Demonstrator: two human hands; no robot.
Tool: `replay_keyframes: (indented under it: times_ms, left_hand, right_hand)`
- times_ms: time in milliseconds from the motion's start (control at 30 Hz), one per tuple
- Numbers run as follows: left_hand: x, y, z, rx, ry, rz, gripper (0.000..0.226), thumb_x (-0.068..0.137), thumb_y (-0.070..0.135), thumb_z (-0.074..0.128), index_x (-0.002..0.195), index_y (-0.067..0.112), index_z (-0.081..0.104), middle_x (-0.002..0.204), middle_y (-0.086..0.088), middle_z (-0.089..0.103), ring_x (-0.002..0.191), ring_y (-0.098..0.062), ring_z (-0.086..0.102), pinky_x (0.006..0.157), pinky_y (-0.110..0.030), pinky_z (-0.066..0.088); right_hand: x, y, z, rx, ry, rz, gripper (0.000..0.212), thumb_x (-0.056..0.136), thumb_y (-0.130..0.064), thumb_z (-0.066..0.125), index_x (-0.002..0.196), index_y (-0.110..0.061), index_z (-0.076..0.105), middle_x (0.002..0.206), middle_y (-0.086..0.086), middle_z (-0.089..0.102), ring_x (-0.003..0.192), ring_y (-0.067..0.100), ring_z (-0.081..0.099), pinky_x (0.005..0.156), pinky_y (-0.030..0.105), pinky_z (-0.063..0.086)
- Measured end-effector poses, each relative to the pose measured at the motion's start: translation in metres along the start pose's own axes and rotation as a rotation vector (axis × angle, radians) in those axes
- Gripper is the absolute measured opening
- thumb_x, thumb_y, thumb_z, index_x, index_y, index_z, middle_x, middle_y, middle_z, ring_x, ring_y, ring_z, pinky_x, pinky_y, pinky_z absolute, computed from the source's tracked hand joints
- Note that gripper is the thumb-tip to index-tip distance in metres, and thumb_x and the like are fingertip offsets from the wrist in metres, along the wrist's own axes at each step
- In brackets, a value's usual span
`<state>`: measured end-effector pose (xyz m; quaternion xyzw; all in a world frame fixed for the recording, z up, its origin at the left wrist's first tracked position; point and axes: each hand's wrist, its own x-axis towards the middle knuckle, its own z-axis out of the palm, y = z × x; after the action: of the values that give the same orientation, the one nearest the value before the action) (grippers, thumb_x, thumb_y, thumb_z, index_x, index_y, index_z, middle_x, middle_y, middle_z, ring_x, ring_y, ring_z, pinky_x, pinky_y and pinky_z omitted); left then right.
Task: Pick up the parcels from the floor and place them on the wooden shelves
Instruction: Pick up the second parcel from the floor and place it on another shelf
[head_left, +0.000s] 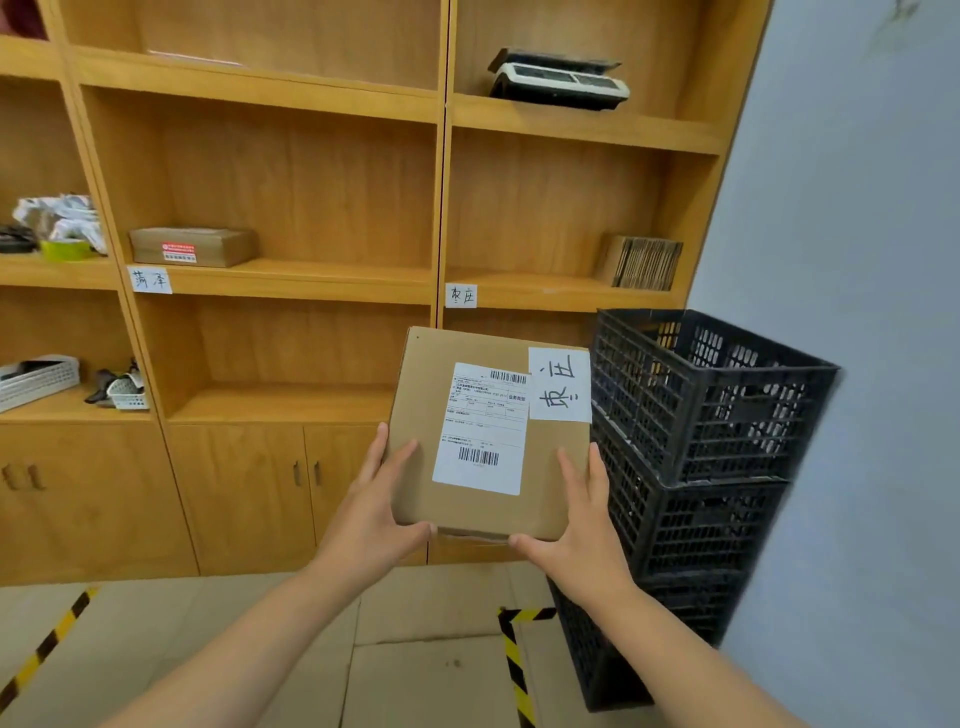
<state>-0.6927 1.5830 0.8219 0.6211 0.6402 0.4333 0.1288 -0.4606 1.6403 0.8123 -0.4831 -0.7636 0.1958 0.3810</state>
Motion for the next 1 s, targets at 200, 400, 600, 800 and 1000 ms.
replay_keyframes:
  times_ms: [200, 400, 600, 800, 1000]
  left_hand:
    - [0.106, -0.008, 0.027, 0.031, 0.053, -0.008, 0.094, 0.066, 0.029, 0.078, 0.142, 0.038, 0.022, 0.153, 0.024, -0.010, 0.138, -0.014, 0.025, 0.096, -0.032, 0.043]
    - [0.180, -0.036, 0.046, 0.099, 0.073, -0.053, 0.094, 0.067, 0.030, 0.078, 0.142, 0.035, 0.023, 0.154, 0.022, -0.009, 0.137, -0.014, 0.027, 0.097, -0.032, 0.045]
    - [0.264, -0.077, 0.062, 0.089, 0.058, -0.042, 0.091, 0.068, 0.030, 0.078, 0.141, 0.036, 0.024, 0.154, 0.022, -0.009, 0.136, -0.014, 0.028, 0.095, -0.032, 0.047]
    - [0.367, -0.123, 0.075, 0.036, 0.027, 0.017, 0.086, 0.069, 0.030, 0.077, 0.138, 0.041, 0.029, 0.154, 0.021, -0.012, 0.137, -0.015, 0.025, 0.094, -0.032, 0.046]
    - [0.476, -0.150, 0.078, -0.024, 0.006, 0.113, 0.085, 0.065, 0.026, 0.078, 0.138, 0.036, 0.034, 0.156, 0.014, -0.007, 0.138, -0.018, 0.026, 0.101, -0.038, 0.043]
  right_hand:
    - [0.117, 0.037, 0.004, 0.028, -0.009, -0.050, 0.112, 0.062, -0.045, 0.078, 0.144, -0.041, 0.003, 0.151, -0.023, -0.020, 0.143, 0.013, 0.013, 0.109, 0.041, 0.037]
    - [0.201, 0.069, 0.033, 0.011, -0.052, -0.071, 0.111, 0.061, -0.046, 0.078, 0.144, -0.042, 0.004, 0.150, -0.025, -0.018, 0.142, 0.015, 0.015, 0.108, 0.042, 0.037]
    - [0.282, 0.094, 0.068, -0.003, -0.053, -0.040, 0.110, 0.062, -0.045, 0.078, 0.145, -0.040, 0.006, 0.152, -0.022, -0.019, 0.141, 0.015, 0.019, 0.107, 0.036, 0.036]
    - [0.374, 0.107, 0.096, -0.051, -0.016, -0.021, 0.110, 0.064, -0.044, 0.078, 0.145, -0.039, 0.004, 0.152, -0.020, -0.022, 0.143, 0.014, 0.014, 0.108, 0.036, 0.036]
    - [0.463, 0.118, 0.118, -0.094, 0.059, 0.017, 0.114, 0.061, -0.046, 0.079, 0.142, -0.046, -0.002, 0.149, -0.025, -0.026, 0.141, 0.017, 0.020, 0.107, 0.049, 0.036]
